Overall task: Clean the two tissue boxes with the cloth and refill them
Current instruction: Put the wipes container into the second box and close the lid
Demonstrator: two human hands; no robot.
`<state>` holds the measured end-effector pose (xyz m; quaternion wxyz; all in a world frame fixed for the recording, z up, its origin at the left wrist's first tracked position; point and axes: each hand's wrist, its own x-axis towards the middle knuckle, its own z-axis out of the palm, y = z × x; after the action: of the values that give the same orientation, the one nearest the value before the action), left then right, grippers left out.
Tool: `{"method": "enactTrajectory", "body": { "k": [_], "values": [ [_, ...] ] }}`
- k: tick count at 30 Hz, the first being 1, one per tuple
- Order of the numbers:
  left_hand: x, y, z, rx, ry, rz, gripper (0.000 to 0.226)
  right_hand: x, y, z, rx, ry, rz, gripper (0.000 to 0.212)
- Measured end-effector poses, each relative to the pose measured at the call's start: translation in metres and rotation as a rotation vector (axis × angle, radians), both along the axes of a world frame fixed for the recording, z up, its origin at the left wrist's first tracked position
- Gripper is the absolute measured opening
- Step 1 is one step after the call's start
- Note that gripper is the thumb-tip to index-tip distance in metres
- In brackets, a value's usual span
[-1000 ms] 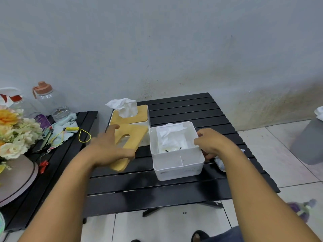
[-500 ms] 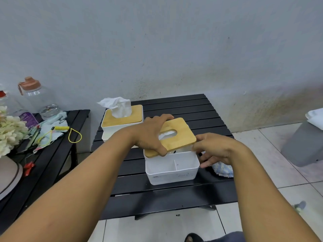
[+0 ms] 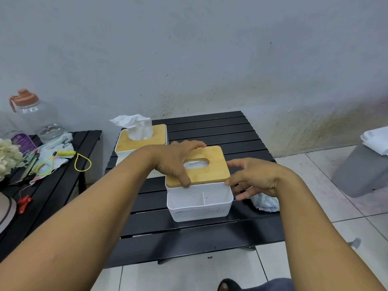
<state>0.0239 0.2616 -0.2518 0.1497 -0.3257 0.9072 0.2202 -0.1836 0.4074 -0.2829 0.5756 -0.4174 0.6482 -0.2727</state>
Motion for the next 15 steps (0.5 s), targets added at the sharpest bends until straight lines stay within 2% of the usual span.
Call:
{"method": "enactTrajectory", "body": {
  "k": [3,7,15],
  "values": [
    [0.003,-0.003,-0.001,-0.017,-0.029,-0.005,0.119,0.001,-0.001,0.001,-0.011,-0.033,-0.016,0.047],
    [0.005,-0.002,-0.001,-0.038,-0.038,-0.019,0.120,0.005,-0.005,0.000,-0.031,-0.061,-0.083,0.023],
    [0.010,0.002,-0.003,0.011,0.008,0.021,0.117,0.011,-0.013,-0.008,-0.050,0.059,-0.147,0.024]
  ]
}}
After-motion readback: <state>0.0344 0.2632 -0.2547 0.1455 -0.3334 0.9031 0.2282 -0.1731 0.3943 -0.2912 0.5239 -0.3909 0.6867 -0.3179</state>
